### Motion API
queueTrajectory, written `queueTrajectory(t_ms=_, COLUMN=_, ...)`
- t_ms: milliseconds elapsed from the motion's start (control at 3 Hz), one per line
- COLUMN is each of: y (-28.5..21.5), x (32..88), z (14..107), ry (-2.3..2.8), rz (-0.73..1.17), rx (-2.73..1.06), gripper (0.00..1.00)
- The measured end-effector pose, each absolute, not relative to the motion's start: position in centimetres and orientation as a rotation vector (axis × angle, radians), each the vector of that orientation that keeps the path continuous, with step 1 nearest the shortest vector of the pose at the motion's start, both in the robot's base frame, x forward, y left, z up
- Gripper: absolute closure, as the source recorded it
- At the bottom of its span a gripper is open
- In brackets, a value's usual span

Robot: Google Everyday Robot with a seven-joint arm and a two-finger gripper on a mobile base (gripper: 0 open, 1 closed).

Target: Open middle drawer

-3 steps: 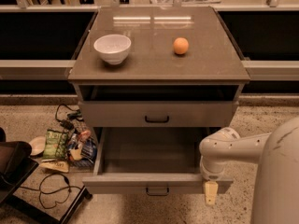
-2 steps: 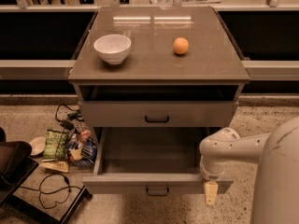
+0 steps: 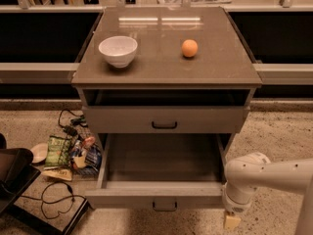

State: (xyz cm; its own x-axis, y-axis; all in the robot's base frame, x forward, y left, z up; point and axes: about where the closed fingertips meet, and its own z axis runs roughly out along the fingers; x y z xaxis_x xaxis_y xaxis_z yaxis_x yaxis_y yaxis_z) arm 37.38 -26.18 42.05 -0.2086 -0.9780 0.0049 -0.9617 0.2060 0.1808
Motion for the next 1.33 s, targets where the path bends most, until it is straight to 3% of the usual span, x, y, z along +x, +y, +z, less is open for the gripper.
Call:
queueTrajectory(t_ms=667, y=-26.16, x=37.32, z=42.32, ry=-2.343, rz=-0.209, rx=1.896, gripper=0.95)
queueTrajectory(t_ms=1333, y=-26.16, x=37.32, z=42.47, ry=-2.343, rz=-0.209, rx=1.896, gripper=1.0)
